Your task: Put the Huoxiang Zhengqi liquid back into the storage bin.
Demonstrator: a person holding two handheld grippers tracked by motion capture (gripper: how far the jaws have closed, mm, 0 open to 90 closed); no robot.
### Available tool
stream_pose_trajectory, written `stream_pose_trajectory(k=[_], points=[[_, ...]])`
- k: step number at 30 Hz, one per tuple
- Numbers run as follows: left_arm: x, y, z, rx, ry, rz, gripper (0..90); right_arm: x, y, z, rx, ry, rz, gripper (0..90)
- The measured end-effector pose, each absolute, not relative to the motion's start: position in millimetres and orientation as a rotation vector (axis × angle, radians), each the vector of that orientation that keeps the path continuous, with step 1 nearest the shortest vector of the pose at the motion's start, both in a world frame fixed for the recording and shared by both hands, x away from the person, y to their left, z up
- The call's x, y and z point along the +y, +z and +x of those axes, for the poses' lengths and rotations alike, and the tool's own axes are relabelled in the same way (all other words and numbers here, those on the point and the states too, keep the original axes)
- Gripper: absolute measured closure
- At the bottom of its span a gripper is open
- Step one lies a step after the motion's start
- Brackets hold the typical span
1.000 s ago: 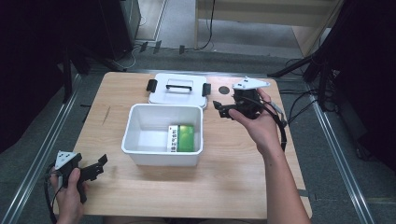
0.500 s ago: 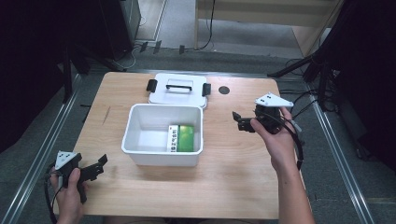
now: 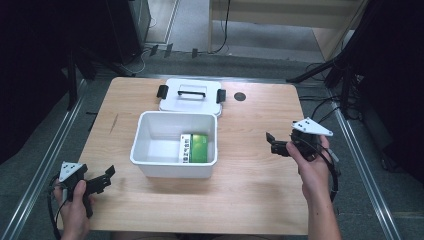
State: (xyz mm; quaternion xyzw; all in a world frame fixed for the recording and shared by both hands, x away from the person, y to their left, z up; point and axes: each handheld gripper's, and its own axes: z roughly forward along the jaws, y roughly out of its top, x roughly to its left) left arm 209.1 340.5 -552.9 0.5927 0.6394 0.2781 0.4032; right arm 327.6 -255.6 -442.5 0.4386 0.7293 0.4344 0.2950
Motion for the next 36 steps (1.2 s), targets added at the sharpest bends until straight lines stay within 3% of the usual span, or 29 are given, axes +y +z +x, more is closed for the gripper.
stream_pose_trajectory(k=[36], points=[[340, -553, 210, 1.62, 0.701, 1.495, 0.1, -340, -527, 232, 1.791, 1.11, 1.289, 0.6]])
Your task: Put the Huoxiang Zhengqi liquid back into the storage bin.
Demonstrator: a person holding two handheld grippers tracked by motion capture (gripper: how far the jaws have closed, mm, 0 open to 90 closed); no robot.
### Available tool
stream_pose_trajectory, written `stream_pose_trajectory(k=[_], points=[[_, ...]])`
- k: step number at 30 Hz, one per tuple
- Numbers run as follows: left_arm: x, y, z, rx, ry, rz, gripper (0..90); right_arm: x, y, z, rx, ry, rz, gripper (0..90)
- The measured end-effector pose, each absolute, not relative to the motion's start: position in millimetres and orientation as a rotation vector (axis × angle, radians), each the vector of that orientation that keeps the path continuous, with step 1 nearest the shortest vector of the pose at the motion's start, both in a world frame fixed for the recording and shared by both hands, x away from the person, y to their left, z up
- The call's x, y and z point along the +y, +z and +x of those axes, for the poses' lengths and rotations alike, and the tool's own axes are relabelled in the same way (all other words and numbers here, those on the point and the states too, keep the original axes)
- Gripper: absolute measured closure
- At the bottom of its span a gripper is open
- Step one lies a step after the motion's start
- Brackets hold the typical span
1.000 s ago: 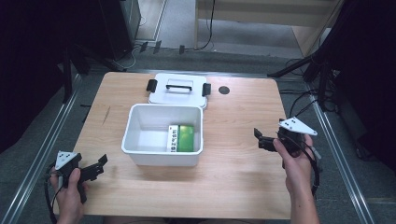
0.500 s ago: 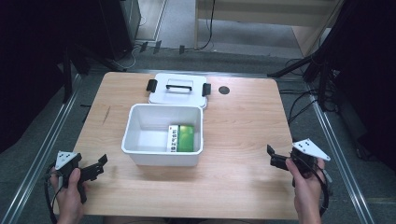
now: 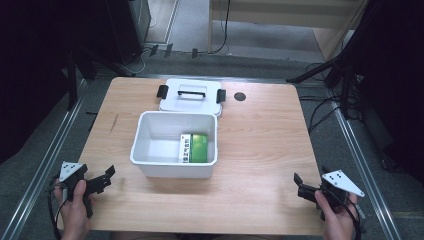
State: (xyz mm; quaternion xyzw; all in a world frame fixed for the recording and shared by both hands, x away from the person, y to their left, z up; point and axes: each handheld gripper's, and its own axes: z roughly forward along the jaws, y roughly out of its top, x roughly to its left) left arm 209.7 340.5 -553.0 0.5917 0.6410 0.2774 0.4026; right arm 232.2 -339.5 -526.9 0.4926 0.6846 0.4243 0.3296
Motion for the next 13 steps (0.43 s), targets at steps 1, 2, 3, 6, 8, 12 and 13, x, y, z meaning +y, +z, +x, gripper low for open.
stream_pose_trajectory(k=[1, 2, 3, 6, 8, 12, 13], points=[[341, -553, 210, 1.619, 0.7, 1.495, 0.1, -340, -528, 230, 1.79, 1.112, 1.29, 0.6], [341, -553, 210, 1.619, 0.7, 1.495, 0.1, -341, -529, 228, 1.787, 1.12, 1.289, 0.6], [340, -553, 210, 1.619, 0.701, 1.495, 0.1, -341, -530, 226, 1.782, 1.123, 1.291, 0.6], [341, -553, 209, 1.617, 0.695, 1.495, 0.1, -343, -536, 221, 1.776, 1.14, 1.291, 0.6], [341, -553, 209, 1.618, 0.691, 1.493, 0.1, -343, -541, 220, 1.783, 1.138, 1.296, 0.6], [341, -553, 209, 1.624, 0.694, 1.491, 0.1, -338, -546, 219, 1.821, 1.12, 1.262, 0.6], [341, -553, 209, 1.624, 0.694, 1.491, 0.1, -337, -546, 218, 1.818, 1.119, 1.246, 0.6]])
